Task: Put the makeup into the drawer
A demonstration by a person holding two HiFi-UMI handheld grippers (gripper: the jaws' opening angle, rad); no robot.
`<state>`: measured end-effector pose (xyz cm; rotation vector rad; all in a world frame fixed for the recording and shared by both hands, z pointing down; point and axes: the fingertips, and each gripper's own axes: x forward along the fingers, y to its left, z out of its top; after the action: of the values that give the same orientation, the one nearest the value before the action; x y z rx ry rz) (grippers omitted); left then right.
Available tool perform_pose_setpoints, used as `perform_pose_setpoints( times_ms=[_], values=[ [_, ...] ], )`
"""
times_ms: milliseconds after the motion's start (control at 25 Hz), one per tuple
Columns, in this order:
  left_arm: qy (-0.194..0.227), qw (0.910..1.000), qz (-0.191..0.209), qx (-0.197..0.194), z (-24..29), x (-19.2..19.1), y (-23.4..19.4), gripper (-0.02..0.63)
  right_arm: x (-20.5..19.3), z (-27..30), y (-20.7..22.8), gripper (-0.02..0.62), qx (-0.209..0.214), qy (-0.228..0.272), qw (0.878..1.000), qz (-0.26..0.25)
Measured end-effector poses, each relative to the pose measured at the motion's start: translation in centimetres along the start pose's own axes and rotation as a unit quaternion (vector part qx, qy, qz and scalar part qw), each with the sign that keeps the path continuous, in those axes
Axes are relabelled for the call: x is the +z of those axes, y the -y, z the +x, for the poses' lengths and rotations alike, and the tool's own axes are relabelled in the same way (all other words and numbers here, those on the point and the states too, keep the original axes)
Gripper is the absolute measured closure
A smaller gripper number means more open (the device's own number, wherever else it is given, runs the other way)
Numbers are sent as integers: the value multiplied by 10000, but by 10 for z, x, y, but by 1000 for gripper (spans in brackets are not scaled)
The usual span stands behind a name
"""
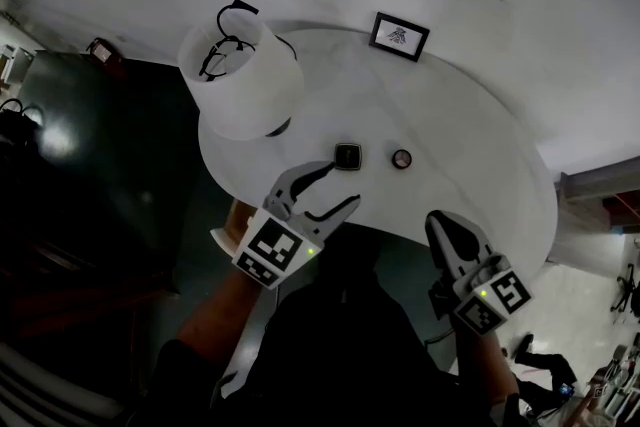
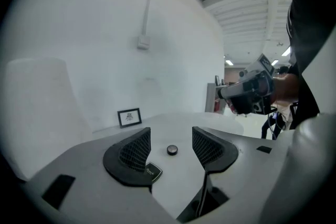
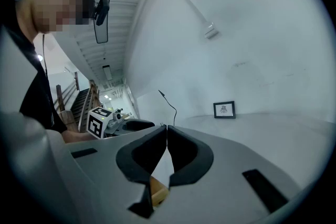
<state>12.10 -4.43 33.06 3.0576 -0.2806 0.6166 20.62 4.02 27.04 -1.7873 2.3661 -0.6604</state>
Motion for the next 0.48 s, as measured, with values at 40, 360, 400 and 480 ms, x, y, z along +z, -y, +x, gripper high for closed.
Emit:
perform_pose_setpoints(
  times_ms=[40, 360, 400, 480],
  values=[
    [-113, 9999, 48, -16, 7, -5, -3, 350, -4, 1, 5, 578, -12, -52, 10000, 34],
    [-1138, 9924, 383, -260, 61, -61, -17, 327, -46, 9, 39, 578, 85, -566, 9982, 198],
    [-1232, 9912, 379, -313, 67, -67, -17, 322, -52, 9, 43, 578, 100, -643, 9977, 192],
    [-1413, 9885, 397, -355, 77, -80, -20, 316, -61, 12, 50, 578, 139, -724, 9969, 258]
  ],
)
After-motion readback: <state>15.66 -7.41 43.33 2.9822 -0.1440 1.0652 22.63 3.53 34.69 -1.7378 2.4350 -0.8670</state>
